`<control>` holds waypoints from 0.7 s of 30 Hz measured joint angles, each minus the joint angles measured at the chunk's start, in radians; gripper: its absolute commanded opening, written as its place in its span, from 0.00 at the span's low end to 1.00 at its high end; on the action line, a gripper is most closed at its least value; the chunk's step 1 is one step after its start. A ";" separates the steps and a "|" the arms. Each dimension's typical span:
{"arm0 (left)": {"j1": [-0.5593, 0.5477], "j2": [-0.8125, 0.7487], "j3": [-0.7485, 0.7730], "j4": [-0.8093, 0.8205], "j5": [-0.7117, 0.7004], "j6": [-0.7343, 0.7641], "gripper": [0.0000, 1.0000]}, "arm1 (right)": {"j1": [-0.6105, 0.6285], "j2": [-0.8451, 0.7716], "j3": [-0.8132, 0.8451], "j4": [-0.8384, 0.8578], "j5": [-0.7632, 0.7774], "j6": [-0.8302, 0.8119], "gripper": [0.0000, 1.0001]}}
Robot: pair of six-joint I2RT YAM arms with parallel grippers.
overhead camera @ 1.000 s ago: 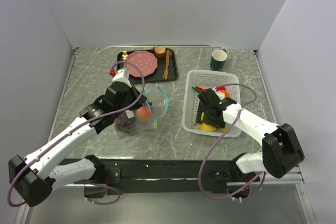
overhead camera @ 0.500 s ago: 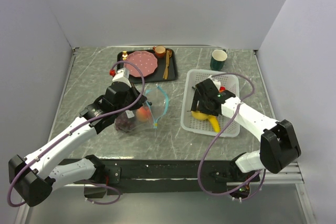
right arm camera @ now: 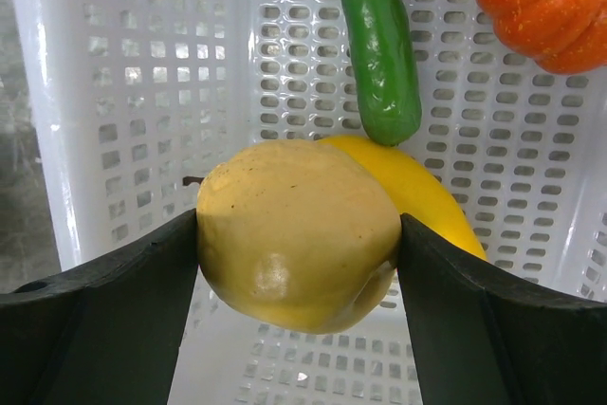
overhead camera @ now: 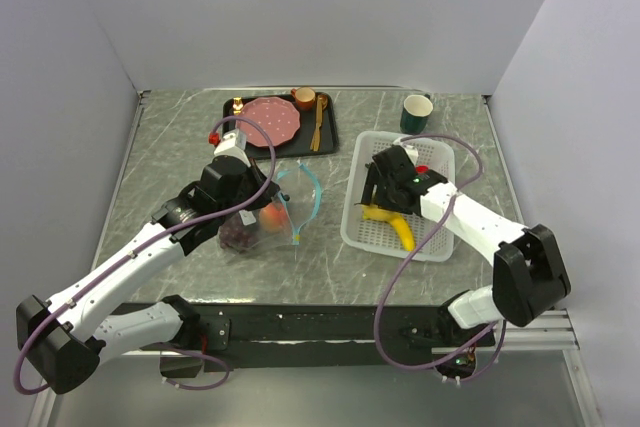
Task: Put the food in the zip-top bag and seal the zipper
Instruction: Pick up the fake fruit from the bin.
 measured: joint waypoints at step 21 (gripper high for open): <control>0.000 -0.002 0.000 -0.002 0.000 0.000 0.01 | -0.071 -0.033 -0.021 0.067 0.118 0.018 0.65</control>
